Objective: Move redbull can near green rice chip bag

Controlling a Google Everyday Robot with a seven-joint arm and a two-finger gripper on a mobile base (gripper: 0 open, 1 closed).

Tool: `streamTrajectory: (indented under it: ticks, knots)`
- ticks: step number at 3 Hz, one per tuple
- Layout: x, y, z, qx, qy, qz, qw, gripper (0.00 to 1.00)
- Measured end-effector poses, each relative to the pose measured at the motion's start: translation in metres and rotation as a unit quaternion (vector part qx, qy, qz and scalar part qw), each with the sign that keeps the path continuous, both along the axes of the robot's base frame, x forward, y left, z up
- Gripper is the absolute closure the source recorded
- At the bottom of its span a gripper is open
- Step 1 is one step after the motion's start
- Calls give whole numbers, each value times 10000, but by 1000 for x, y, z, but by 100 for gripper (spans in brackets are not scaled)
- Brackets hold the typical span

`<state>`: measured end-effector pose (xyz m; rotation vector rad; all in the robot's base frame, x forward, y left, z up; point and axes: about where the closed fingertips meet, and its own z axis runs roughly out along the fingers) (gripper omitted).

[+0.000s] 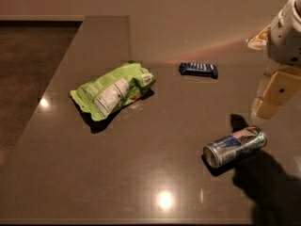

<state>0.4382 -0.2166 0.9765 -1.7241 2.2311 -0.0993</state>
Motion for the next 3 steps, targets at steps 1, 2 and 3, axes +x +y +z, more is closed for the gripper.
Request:
streamTrajectory:
  ticks: [1, 2, 3]
  knots:
    - [0, 0, 0, 0, 1, 0, 10000, 0]
    - [0, 3, -5, 43, 206, 142, 9997, 0]
    - [-14, 4, -20, 104, 415, 360, 9984, 0]
